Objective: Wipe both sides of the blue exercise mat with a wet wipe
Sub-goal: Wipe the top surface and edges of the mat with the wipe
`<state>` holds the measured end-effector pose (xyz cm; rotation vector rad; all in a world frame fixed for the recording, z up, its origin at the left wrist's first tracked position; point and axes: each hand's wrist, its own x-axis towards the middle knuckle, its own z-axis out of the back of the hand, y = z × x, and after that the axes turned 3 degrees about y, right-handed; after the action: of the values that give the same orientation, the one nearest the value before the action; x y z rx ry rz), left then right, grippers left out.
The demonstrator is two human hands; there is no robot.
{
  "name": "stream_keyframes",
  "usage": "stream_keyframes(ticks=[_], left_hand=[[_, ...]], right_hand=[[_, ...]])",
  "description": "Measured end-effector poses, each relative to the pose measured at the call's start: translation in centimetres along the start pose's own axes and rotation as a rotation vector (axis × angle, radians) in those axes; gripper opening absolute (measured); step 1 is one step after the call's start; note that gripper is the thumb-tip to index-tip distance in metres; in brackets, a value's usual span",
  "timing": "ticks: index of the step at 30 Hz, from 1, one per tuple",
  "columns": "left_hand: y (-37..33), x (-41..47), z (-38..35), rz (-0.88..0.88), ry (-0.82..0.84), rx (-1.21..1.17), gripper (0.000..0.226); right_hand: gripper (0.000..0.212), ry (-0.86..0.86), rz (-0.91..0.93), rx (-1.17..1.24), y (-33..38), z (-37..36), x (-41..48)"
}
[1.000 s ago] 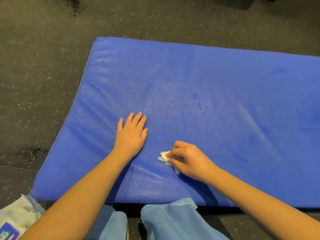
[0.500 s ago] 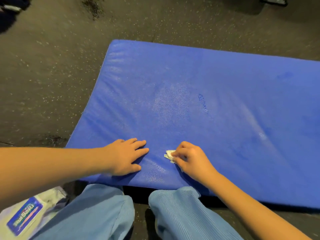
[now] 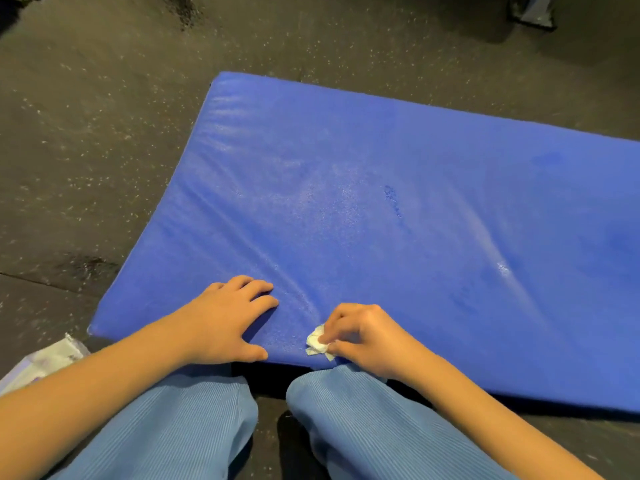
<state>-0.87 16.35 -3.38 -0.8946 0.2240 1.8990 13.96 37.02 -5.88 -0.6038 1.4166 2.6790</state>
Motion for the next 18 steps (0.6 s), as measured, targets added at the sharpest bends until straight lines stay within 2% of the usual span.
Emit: stream_keyframes(ticks=[2,4,6,9,12,16,18], left_hand=[[0.0,0.3,0.0,0.002,-0.012,-0.009,0.107],[-0.3,0.4,-0.1,0.005,-0.03,-0.027,0.107],[-0.6,0.5,-0.3,0.007,-0.048,-0.037,0.107],[-0.5,0.8,-0.6,-0.014,-0.066,-0.042,0.108],[-1.0,1.2,-0.5,-0.041,-0.007,-0.006,0.108],[-2.5,1.3,-0.3,-0.017,0.009,0.078,0.101],[-3.0,1.4,-0.4,-0.014,-0.003,0.16,0.101]], right_hand=[[0.01,0.006,-0.055,-0.027,-1.0,1.3,-0.8],[0.009,-0.056,-0.101,-0.087,-1.8,1.9,-1.3],[0.01,-0.095,-0.059,-0.131,-1.0,1.3,-0.6],[0.009,-0.015,0.036,-0.065,1.3,-0.1,0.9],[0.011,0.021,-0.004,-0.046,0.5,0.5,0.1],[0.009,-0.262,-0.187,-0.095,-3.7,1.7,-3.1],[0.009,-0.368,-0.18,-0.133,-4.1,1.0,-3.4]])
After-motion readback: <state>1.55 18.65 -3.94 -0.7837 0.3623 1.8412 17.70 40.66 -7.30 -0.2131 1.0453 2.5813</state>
